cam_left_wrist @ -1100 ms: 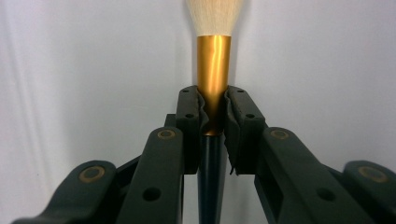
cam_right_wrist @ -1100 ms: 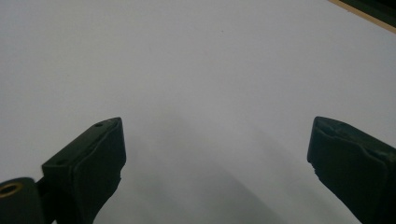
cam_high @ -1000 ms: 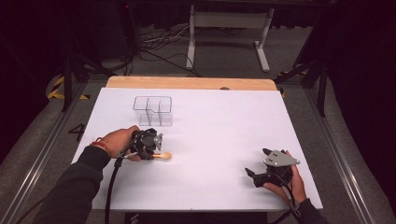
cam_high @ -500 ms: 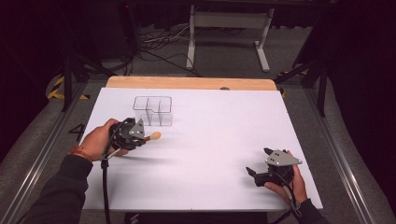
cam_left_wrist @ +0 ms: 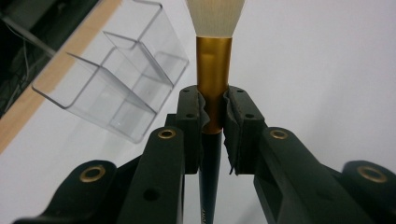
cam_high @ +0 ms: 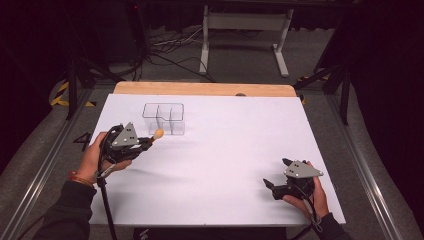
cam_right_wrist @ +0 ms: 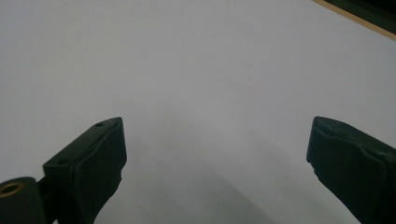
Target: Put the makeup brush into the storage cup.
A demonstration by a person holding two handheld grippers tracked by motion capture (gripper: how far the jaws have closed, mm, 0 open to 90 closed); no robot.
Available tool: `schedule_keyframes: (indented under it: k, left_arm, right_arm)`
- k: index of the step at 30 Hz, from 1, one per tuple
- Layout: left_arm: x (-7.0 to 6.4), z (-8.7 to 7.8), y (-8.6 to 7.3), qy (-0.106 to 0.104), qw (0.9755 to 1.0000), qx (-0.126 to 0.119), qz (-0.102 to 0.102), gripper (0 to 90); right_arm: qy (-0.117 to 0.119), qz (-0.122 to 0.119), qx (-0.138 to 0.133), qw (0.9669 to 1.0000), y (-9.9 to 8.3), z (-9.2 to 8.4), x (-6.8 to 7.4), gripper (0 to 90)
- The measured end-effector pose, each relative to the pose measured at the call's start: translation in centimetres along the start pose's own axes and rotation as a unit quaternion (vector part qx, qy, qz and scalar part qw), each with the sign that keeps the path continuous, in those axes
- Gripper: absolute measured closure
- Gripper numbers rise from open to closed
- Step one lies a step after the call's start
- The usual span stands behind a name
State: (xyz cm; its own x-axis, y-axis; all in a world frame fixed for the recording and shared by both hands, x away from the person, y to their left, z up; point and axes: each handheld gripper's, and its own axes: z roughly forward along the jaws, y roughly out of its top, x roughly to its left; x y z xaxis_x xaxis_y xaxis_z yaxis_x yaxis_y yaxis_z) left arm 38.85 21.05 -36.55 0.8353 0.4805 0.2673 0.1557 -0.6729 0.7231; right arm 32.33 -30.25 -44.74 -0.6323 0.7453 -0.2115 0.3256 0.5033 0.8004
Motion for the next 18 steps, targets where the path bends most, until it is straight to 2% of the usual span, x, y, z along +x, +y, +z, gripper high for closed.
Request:
schedule_keyframes:
  k: [2, 5, 9, 11, 12, 13, 14, 17, 18]
  left_arm:
    - [-0.15, -0.21, -0.2, 0.01, 0.9992, -0.034, -0.016, 77.2]
    - [-0.22, -0.43, -0.38, 0.022, 0.996, -0.079, -0.037, 77.2]
    - [-0.11, -0.49, -0.62, 0.035, 0.988, -0.132, -0.071, 77.2]
    - [-0.02, -0.54, -0.63, 0.045, 0.9827, -0.157, -0.087, 77.2]
    - [-0.02, -0.54, -0.63, 0.045, 0.9827, -0.157, -0.087, 77.2]
    - [0.05, -0.56, -0.6, 0.048, 0.9805, -0.167, -0.092, 77.2]
    - [0.01, -0.5, -0.56, 0.051, 0.9769, -0.18, -0.104, 77.2]
    - [0.09, -0.33, -0.38, 0.052, 0.9716, -0.199, -0.116, 77.2]
    - [0.1, -0.31, -0.33, 0.052, 0.9708, -0.202, -0.119, 77.2]
  right_arm:
    - [0.0, 0.001, 0.0, 1.0, -0.02, -0.01, -0.03, 5.6]
    - [-0.002, 0.0, -0.001, 1.0, -0.01, -0.05, -0.01, 5.5]
    - [-0.003, 0.0, -0.003, 1.0, 0.02, -0.08, 0.01, 5.6]
    - [-0.004, 0.0, -0.004, 1.0, 0.04, -0.09, 0.01, 5.6]
    - [-0.004, 0.0, -0.004, 1.0, 0.04, -0.07, 0.02, 5.6]
    - [-0.004, 0.0, -0.004, 1.0, 0.04, -0.07, 0.02, 5.6]
    - [-0.004, 0.0, -0.004, 1.0, 0.05, -0.06, 0.02, 5.6]
    - [-0.004, -0.002, -0.004, 1.0, 0.09, -0.08, 0.08, 5.6]
    - [-0.004, -0.001, -0.005, 1.0, 0.09, -0.07, 0.08, 5.6]
